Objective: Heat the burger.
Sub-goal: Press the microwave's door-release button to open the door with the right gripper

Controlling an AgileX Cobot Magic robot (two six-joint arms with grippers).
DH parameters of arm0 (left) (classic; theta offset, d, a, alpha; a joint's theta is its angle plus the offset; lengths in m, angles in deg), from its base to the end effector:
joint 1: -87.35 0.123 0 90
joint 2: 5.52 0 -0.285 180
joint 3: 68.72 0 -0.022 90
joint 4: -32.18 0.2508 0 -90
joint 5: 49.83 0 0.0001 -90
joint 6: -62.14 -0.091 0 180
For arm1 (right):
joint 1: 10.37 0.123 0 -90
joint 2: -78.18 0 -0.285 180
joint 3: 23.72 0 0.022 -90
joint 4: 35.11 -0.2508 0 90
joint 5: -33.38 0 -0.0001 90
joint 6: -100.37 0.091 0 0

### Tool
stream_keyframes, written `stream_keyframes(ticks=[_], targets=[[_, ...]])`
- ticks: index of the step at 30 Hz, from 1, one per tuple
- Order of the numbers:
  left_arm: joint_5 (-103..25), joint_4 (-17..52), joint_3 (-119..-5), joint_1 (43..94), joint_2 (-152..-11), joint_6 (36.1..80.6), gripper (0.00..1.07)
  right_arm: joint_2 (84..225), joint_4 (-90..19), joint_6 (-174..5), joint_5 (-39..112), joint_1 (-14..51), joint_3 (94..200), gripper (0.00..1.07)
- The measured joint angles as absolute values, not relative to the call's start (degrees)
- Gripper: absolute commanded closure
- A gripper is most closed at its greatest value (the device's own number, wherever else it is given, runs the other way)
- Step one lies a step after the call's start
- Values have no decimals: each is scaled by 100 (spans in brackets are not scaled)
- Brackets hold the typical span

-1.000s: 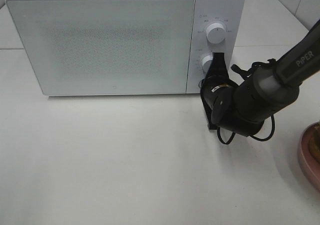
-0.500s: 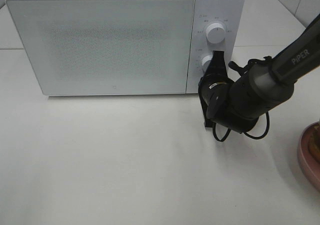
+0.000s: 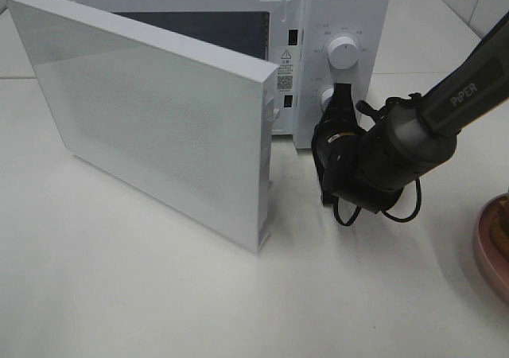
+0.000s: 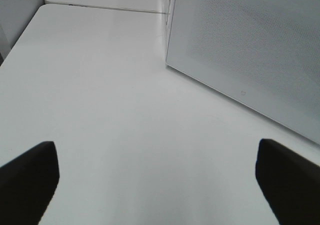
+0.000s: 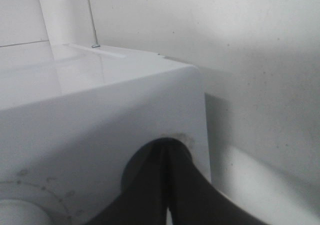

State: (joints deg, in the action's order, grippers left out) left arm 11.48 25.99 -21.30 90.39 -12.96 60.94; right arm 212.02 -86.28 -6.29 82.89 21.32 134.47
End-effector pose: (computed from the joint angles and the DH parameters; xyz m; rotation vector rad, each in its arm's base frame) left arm -0.0083 -0.0091 0.2824 -0.0252 2.0237 -0.0820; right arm 0.3557 0.1563 0.0731 1.6416 1.3230 0.9411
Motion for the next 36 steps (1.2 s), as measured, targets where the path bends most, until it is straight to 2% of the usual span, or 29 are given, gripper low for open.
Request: stream_keyframes(ticks=[26, 36], targets=[[1148, 2599, -2130, 9039, -1296, 6094, 7, 21047, -8582, -790, 8048, 2109, 13401, 107], [1148, 2599, -2130, 9039, -1296, 6094, 7, 20589, -8330, -1300, 7762, 2052, 13000, 107]])
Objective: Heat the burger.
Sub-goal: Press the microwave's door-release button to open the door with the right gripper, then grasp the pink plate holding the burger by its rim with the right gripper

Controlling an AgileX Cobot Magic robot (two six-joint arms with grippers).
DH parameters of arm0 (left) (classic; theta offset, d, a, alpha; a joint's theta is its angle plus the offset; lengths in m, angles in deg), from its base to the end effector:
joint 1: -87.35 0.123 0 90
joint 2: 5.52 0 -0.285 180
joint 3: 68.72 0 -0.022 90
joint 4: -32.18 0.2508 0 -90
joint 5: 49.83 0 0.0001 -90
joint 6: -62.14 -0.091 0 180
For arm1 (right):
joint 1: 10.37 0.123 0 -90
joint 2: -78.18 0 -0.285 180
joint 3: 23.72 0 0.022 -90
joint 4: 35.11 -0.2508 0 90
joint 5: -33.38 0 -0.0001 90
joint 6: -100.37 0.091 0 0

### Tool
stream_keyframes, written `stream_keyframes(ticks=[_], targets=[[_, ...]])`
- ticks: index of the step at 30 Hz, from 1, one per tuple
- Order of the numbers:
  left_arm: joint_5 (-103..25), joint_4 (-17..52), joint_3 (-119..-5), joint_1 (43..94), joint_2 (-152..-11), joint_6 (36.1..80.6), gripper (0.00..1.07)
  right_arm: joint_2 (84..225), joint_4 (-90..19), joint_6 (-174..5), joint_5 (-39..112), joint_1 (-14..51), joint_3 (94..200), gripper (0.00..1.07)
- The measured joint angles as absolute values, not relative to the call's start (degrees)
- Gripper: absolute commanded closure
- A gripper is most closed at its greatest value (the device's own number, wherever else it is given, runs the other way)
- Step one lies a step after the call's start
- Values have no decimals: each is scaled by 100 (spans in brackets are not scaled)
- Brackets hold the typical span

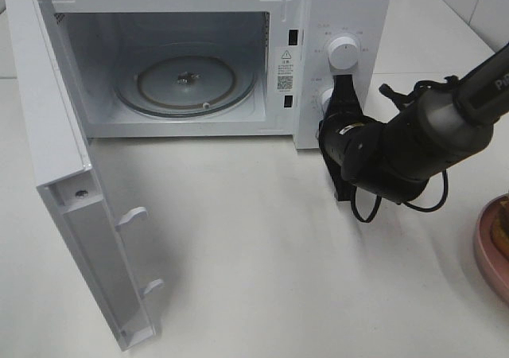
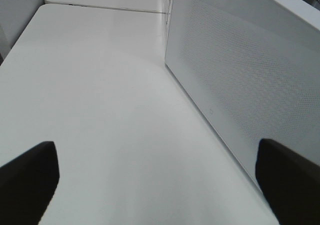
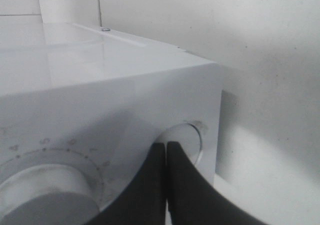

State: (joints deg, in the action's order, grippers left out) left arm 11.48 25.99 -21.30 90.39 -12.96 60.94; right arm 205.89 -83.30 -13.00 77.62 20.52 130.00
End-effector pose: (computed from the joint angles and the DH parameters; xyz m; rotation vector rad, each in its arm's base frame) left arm -0.0083 -0.0091 0.2824 -0.0252 2.0237 -0.0820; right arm 0.3424 0.1497 0.0926 1.5538 1.4883 0.8934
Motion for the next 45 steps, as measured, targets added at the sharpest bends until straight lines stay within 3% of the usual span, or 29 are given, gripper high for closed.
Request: stream_keyframes(ticks=[11, 29, 34, 45], targets=[[1148, 2599, -2130, 9039, -1296, 6094, 7, 20039, -8307, -2274, 7211, 2006, 12611, 107], [1148, 2599, -2130, 9039, -1296, 6094, 7, 18607, -8112, -8221, 4473, 1880, 12221, 104], [1148, 2599, -2130, 9039, -1296, 6094, 7, 18429, -8049, -9126, 3676, 1714, 12221, 103], [1148, 2599, -2130, 9039, -1296, 6094, 7, 17873, -6044, -9722, 1854, 1565, 12221, 95]])
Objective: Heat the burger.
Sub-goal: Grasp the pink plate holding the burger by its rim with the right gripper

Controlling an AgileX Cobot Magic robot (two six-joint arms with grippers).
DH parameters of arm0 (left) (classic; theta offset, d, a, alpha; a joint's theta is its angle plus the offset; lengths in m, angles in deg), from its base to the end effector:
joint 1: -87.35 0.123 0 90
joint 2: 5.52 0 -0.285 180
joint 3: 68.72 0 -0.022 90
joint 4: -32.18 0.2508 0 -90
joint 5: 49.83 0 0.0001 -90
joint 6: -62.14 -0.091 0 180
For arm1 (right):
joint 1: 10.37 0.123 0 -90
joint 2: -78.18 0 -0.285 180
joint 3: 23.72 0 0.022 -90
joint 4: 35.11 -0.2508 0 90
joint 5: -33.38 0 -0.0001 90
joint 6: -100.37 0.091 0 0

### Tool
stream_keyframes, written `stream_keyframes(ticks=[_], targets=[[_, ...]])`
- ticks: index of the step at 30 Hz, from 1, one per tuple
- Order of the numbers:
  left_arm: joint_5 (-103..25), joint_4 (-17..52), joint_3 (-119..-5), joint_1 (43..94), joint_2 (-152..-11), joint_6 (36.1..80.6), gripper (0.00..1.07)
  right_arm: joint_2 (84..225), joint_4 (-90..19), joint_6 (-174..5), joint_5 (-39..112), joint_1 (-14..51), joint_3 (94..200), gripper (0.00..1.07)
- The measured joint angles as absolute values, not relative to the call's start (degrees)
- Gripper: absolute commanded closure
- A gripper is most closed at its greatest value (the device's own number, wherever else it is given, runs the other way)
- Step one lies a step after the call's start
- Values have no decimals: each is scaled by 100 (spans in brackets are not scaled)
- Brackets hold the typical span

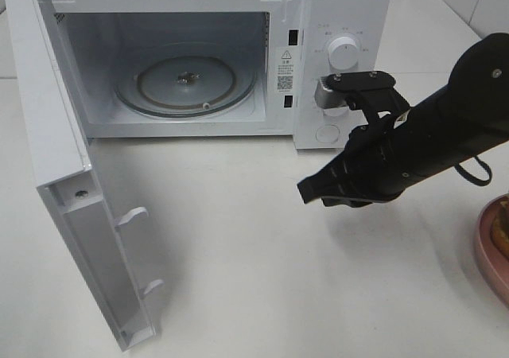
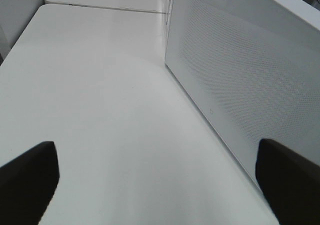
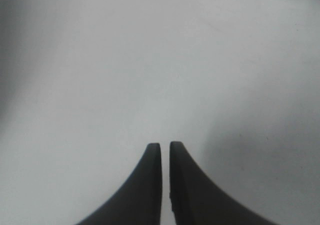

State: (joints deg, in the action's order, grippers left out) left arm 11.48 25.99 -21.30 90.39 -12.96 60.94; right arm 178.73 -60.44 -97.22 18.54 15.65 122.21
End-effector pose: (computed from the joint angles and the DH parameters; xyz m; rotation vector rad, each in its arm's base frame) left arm -0.0083 -0.0091 0.2824 -0.0252 2.0237 -0.0820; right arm 0.2597 0.1379 0.1659 -0.4729 2.5735 0.3504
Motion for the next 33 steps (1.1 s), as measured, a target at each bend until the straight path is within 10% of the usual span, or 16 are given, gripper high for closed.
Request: stream_keyframes(ticks=[6, 11, 14, 33], targets=[[1148, 2599, -2130, 9039, -1296, 6094, 7, 17489, -5173, -9556, 766, 1290, 12221, 71], [1148, 2599, -2130, 9039, -1296, 6094, 7, 17151, -4628, -9533, -237, 1072, 12221, 20], [1148, 2599, -2130, 9039, -1296, 6094, 7, 17025, -4331, -9516, -632, 883, 12221, 7], [1148, 2599, -2130, 9039, -1296, 6094, 7, 16836, -3133, -8479, -1463, 69, 12215, 12]])
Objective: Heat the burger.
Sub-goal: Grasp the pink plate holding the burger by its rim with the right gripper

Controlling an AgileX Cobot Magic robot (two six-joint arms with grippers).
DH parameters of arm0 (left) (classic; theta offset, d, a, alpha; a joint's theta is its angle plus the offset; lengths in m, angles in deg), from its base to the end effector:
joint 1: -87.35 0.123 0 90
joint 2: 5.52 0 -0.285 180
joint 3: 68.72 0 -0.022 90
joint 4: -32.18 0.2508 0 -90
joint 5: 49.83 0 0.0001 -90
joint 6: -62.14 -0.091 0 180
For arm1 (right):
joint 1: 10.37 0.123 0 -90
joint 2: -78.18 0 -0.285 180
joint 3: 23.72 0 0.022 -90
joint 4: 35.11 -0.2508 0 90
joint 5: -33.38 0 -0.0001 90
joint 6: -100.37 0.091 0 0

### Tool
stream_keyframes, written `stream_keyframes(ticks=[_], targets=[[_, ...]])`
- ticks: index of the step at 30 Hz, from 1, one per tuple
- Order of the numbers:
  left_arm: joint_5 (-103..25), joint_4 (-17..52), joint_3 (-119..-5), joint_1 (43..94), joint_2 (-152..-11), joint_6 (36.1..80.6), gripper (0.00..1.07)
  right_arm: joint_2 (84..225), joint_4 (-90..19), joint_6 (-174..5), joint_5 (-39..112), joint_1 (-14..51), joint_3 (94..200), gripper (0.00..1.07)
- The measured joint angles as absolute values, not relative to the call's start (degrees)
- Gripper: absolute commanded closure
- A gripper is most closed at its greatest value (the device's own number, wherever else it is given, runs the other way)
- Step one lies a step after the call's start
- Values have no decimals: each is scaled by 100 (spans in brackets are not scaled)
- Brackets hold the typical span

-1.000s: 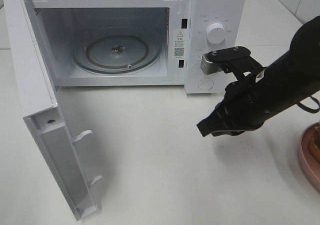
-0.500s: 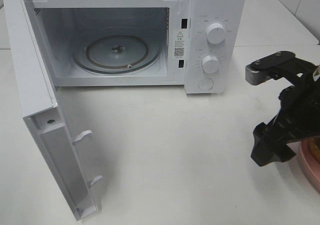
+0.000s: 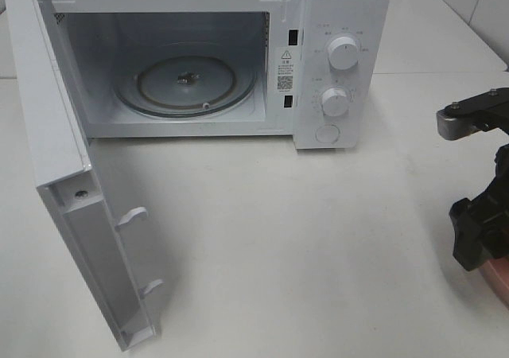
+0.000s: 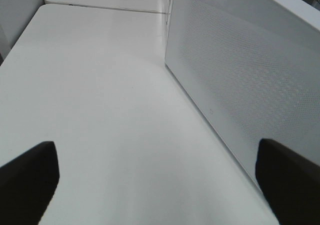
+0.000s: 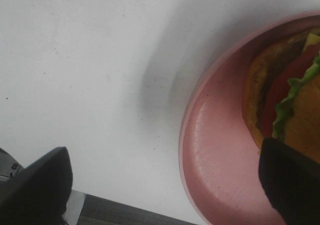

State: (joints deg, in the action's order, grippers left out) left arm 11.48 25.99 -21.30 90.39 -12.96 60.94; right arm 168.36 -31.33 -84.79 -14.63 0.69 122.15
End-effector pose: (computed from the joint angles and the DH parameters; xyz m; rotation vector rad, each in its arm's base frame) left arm -0.0083 -0.0091 0.2824 -0.0252 2.0237 -0.0820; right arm 0.2291 0.0402 0.1947 -0.4845 2.9650 -0.0676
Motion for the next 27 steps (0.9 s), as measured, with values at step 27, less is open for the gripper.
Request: stream_keyframes(ticks=[27], targets=[[1148, 2599, -2130, 9039, -1296, 6094, 7, 17375, -2577, -7602, -598, 63, 11419, 18]])
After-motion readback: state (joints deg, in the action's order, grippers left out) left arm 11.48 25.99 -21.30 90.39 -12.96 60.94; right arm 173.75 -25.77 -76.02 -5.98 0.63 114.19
